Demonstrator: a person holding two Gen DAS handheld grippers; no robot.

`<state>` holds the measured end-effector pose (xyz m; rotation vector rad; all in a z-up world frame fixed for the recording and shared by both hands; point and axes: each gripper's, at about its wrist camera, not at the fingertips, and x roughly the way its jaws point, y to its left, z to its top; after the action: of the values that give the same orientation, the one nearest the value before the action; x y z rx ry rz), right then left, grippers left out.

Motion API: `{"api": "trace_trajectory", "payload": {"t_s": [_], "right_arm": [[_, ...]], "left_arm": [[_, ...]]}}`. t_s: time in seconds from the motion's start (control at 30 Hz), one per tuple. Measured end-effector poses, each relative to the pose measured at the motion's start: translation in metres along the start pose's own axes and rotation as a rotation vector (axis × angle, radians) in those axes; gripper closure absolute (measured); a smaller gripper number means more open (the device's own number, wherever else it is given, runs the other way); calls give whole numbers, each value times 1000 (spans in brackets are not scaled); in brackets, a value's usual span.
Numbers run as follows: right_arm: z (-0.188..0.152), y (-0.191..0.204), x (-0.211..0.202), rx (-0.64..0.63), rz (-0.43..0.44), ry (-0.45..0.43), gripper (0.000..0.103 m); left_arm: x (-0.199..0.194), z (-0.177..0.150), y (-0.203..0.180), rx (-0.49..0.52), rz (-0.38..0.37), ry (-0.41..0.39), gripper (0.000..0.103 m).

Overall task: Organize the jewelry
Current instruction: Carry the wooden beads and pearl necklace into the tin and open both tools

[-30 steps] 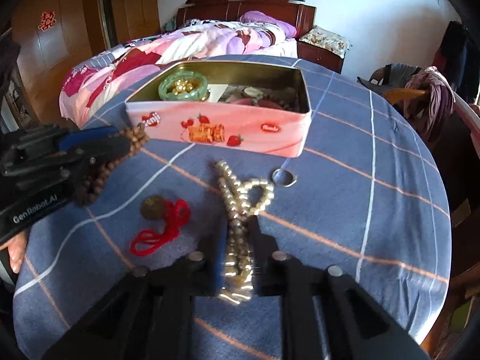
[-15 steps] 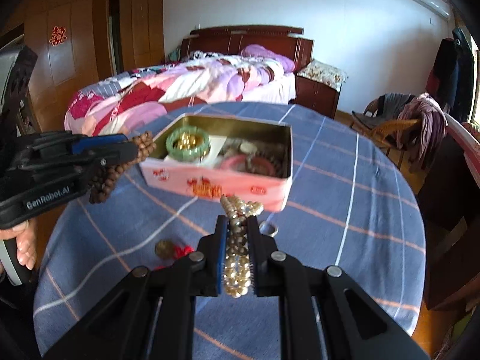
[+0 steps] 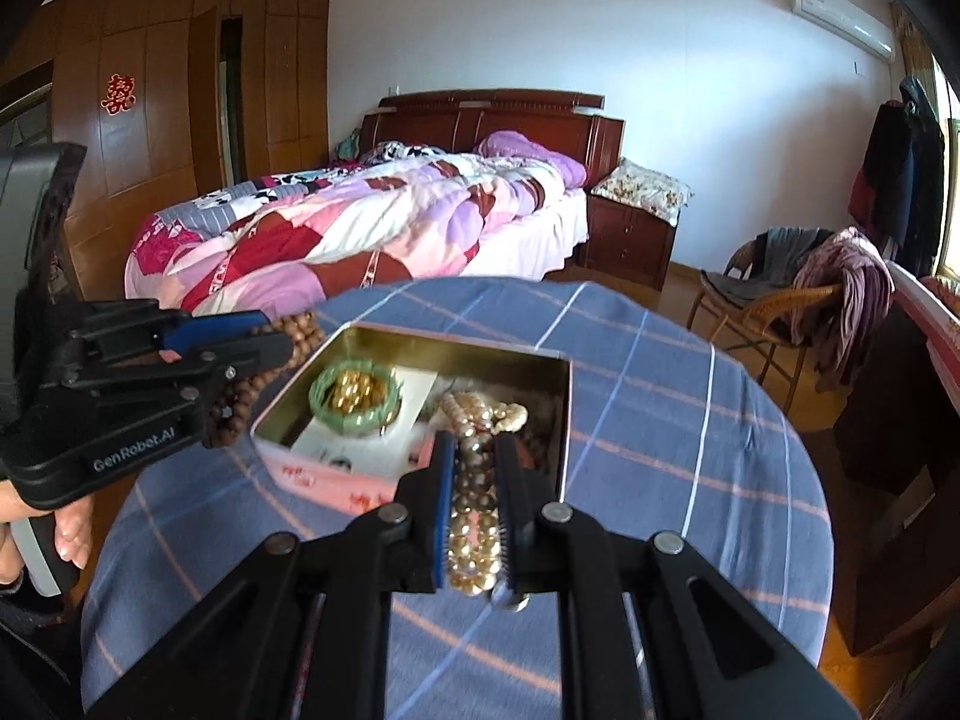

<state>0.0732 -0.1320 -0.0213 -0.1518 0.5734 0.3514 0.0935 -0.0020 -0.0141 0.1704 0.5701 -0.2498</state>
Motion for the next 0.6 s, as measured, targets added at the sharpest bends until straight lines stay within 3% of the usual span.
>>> {"api": "trace_trajectory", "payload": {"t_s": [0.6], "right_arm": [[19, -9, 47, 3, -23, 21, 88]], "left_arm": [[51, 11, 2, 8, 29, 67, 83]]}}
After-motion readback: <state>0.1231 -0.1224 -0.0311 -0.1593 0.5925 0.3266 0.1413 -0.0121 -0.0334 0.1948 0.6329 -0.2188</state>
